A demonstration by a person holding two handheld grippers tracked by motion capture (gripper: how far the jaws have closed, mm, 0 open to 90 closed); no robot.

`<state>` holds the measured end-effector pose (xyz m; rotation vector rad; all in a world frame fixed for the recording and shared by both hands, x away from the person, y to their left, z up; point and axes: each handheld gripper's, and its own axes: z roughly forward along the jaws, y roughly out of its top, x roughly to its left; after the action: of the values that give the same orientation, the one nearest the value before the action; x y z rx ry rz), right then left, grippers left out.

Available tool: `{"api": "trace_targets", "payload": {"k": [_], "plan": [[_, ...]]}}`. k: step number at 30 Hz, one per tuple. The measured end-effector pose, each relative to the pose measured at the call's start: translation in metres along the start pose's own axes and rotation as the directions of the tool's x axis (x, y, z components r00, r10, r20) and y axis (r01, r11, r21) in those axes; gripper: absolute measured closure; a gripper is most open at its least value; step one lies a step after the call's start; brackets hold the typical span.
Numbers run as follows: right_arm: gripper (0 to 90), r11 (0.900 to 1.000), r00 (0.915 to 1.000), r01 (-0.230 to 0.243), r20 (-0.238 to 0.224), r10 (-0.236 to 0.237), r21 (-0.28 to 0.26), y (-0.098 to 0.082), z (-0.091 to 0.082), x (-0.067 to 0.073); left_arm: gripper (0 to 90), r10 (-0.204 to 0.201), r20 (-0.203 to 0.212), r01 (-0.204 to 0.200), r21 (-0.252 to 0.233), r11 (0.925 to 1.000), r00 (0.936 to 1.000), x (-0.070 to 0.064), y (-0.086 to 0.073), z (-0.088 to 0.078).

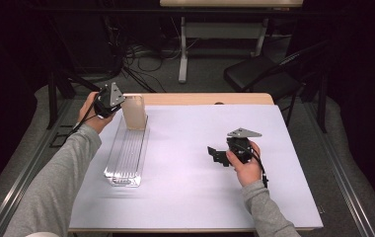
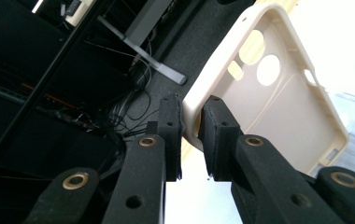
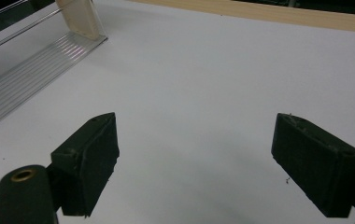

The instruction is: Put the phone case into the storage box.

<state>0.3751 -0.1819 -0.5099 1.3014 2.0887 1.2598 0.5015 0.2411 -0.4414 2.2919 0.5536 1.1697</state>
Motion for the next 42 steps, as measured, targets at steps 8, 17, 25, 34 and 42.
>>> {"api": "trace_targets", "payload": {"k": [8, 17, 25, 34, 42], "plan": [[14.7, 1.000, 1.0000, -0.002, -0.001, 0.002, 0.000, -0.0003, 0.0005, 0.0002, 78.2, -0.008, 0.003, 0.008, 0.004, 1.0000, 1.0000, 0.0012, 0.0003, -0.0001], [14.7, 1.000, 1.0000, -0.002, -0.003, 0.002, 0.005, -0.0008, 0.0015, 0.0003, 75.7, -0.025, 0.000, 0.025, 0.011, 0.9996, 0.9997, 0.0015, 0.0001, 0.0018], [14.7, 1.000, 1.0000, 0.000, -0.004, 0.000, 0.004, -0.0012, 0.0022, 0.0005, 71.7, -0.041, -0.001, 0.041, 0.018, 0.9990, 0.9992, 0.0017, -0.0005, 0.0028], [14.7, 1.000, 1.0000, 0.002, -0.003, -0.002, 0.008, -0.0014, 0.0028, 0.0012, 59.8, -0.079, 0.012, 0.079, 0.019, 0.9967, 0.9968, 0.0023, -0.0009, 0.0041], [14.7, 1.000, 1.0000, 0.004, -0.002, -0.004, 0.006, -0.0013, 0.0028, 0.0011, 50.0, -0.088, 0.007, 0.088, 0.028, 0.9958, 0.9961, 0.0024, -0.0014, 0.0055]]}}
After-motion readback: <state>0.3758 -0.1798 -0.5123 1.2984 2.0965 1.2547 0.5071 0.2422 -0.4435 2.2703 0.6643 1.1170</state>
